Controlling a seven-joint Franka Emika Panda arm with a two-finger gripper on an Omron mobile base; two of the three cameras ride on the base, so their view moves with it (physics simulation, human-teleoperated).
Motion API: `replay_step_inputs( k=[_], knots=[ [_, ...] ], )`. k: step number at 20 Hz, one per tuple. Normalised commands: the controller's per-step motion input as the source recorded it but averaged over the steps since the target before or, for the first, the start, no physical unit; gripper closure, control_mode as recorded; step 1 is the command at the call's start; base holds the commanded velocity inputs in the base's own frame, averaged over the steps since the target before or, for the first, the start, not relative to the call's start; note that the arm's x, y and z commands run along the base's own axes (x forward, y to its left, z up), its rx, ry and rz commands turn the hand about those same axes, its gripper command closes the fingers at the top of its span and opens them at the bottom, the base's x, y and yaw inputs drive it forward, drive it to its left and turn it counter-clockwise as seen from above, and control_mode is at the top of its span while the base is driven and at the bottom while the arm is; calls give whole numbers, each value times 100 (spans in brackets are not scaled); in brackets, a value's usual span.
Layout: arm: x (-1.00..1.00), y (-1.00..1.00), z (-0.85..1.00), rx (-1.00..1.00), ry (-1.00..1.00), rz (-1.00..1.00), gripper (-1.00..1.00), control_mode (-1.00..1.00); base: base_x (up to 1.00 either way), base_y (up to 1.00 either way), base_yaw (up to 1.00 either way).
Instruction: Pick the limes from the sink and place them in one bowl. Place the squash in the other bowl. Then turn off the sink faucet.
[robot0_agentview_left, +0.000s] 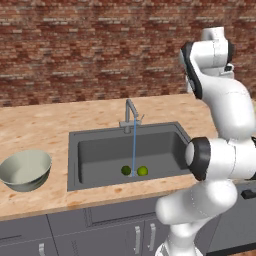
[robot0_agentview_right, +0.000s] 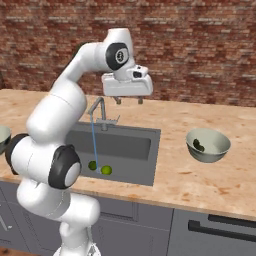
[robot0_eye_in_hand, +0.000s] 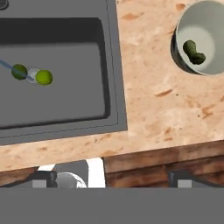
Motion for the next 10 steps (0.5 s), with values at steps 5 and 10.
replay_step_inputs(
  k=[5,10],
  knots=[
    [-80,43,-7,6,-4,5,-100,-100,0,0,0],
    [-92,22,-19,11,-14,1,-100,-100,0,0,0]
  ],
)
